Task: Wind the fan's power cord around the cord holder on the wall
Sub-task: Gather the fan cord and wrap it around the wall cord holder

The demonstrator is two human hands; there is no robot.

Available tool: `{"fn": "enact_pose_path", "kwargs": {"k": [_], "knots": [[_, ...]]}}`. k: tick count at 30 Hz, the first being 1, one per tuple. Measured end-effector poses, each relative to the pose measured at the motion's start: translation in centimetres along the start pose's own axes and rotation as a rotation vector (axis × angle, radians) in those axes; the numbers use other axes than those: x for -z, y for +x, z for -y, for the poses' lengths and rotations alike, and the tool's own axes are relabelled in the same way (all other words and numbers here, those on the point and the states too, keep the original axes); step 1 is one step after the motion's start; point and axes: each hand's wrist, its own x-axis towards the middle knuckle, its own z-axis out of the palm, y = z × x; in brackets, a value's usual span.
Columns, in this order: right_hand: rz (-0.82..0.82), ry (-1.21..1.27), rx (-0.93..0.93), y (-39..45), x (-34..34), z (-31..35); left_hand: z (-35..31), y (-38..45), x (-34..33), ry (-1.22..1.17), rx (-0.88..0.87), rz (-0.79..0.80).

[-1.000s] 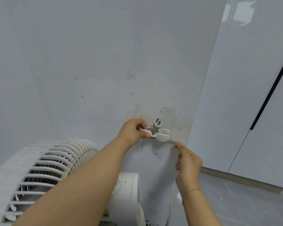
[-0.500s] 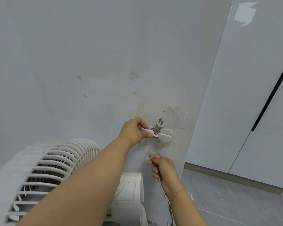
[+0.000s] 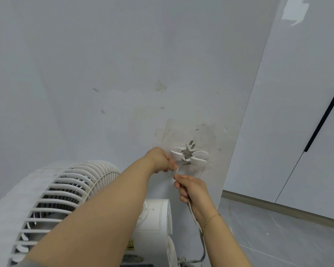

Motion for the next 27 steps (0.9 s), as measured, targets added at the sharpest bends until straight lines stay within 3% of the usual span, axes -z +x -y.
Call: {"fn": "enact_pose_path", "kwargs": {"k": [10, 14, 17, 20, 23, 27], "knots": [[0.080, -0.071, -0.053, -0.8, 0.4, 0.6, -0.3, 0.4, -0.6, 0.051, 0.068, 0.123], [-0.003, -0.502, -0.174, -2.7, 1.6, 2.5, -0.7, 0.3, -1.0, 0.012, 0.101, 0.109], [-0.051, -0.721, -0.157, -4.2, 2.7, 4.6, -0.9, 0.5, -0.9, -0.097, 0.136, 0.060], [-0.085, -0.817, -0.036, -5.2, 2.8, 6.2, -0.9, 0.8, -0.5, -0.279, 0.239, 0.051], [-0.205, -0.858, 0.203, -5.5, 2.4, 6.4, -0.9, 0.8, -0.1, -0.539, 0.417, 0.132], [-0.175, -0.865, 0.464, -5.6, 1.0, 6.3, -0.9, 1.3, 0.1, -0.759, 0.519, 0.133]]}}
